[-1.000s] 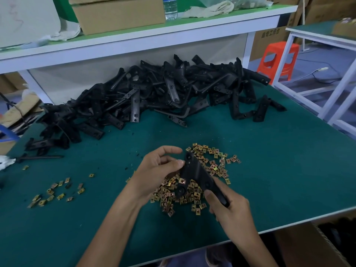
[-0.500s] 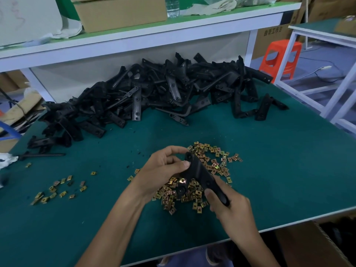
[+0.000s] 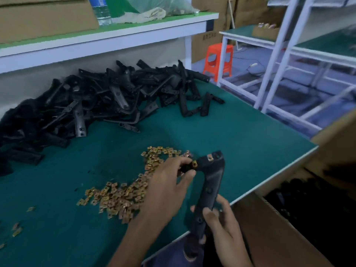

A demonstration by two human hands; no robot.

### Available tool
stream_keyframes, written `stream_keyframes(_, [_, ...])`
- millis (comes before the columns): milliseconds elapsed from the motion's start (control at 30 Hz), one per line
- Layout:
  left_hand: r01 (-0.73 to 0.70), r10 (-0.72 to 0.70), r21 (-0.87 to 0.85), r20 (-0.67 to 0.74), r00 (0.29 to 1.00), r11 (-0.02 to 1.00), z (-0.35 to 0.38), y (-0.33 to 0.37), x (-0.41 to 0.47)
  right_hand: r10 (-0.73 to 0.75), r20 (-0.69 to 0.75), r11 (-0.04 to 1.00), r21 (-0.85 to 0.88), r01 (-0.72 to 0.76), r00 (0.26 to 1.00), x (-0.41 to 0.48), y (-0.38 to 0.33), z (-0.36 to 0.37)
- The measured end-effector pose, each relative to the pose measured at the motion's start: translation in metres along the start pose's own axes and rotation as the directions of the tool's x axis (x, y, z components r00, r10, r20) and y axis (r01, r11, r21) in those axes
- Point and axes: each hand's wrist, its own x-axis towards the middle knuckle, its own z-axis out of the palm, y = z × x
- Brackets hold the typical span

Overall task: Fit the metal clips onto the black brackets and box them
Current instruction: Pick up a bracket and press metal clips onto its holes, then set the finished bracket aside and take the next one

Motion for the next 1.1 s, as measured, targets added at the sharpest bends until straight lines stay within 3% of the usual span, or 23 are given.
stream_keyframes(133, [-0.232,0.221,0.041,0.177,0.959,0.972,0.053,0.035,-0.011,0.137,0.075,0.973,0.178,-0.148,0.988,-0.049,0.021,-0.038])
stream_keyframes(200, [-0.296,0.280,0.026,0.255,0.926,0.955,0.079,0.051,-0.020,0.215,-0.036,0.965,0.163,-0.206,0.976,-0.063,0.030,-0.044])
stream_keyframes(267, [-0.336,0.328,-0.033,0.323,0.888,0.941,0.100,0.066,-0.028,0.255,-0.170,0.937,0.286,-0.200,0.952,-0.073,0.034,-0.054])
stream_keyframes(333, [-0.355,0.373,-0.120,0.384,0.845,0.927,0.115,0.079,-0.035,0.284,-0.154,0.875,0.444,-0.191,0.946,-0.085,0.034,-0.071])
stream_keyframes(400, [-0.369,0.405,-0.169,0.420,0.812,0.914,0.123,0.084,-0.040,0.423,-0.147,0.820,0.483,-0.309,0.894,-0.092,0.031,-0.095])
stream_keyframes(467, [-0.366,0.409,-0.182,0.436,0.801,0.912,0.124,0.082,-0.044,0.423,-0.214,0.825,0.494,-0.277,0.880,-0.091,0.031,-0.123])
stream_keyframes(567, [-0.331,0.375,-0.175,0.445,0.813,0.927,0.117,0.071,-0.045,0.335,-0.403,0.899,0.407,-0.161,0.852,-0.066,0.011,-0.149])
stream_keyframes(667, [-0.256,0.291,-0.138,0.426,0.857,0.957,0.105,0.054,-0.047,0.365,-0.480,0.858,0.507,-0.087,0.798,-0.045,0.000,-0.172])
stream_keyframes(767, [-0.173,0.199,-0.100,0.403,0.893,0.980,0.087,0.037,-0.048,0.416,-0.451,0.838,0.527,-0.141,0.789,-0.025,-0.004,-0.165])
stream_keyframes(867, [-0.086,0.101,-0.058,0.376,0.921,0.995,0.065,0.019,-0.046,0.388,-0.355,0.871,0.443,-0.212,0.851,-0.010,-0.005,-0.136])
stream_keyframes(967, [0.042,-0.026,-0.048,0.298,0.954,0.998,0.038,0.000,-0.048,0.256,-0.300,0.950,0.254,-0.182,0.919,0.011,-0.010,-0.101])
stream_keyframes(1100, [0.151,-0.148,-0.049,0.063,0.987,0.987,0.000,-0.026,-0.055,0.031,-0.181,0.999,0.031,-0.026,0.983,0.035,-0.017,-0.057])
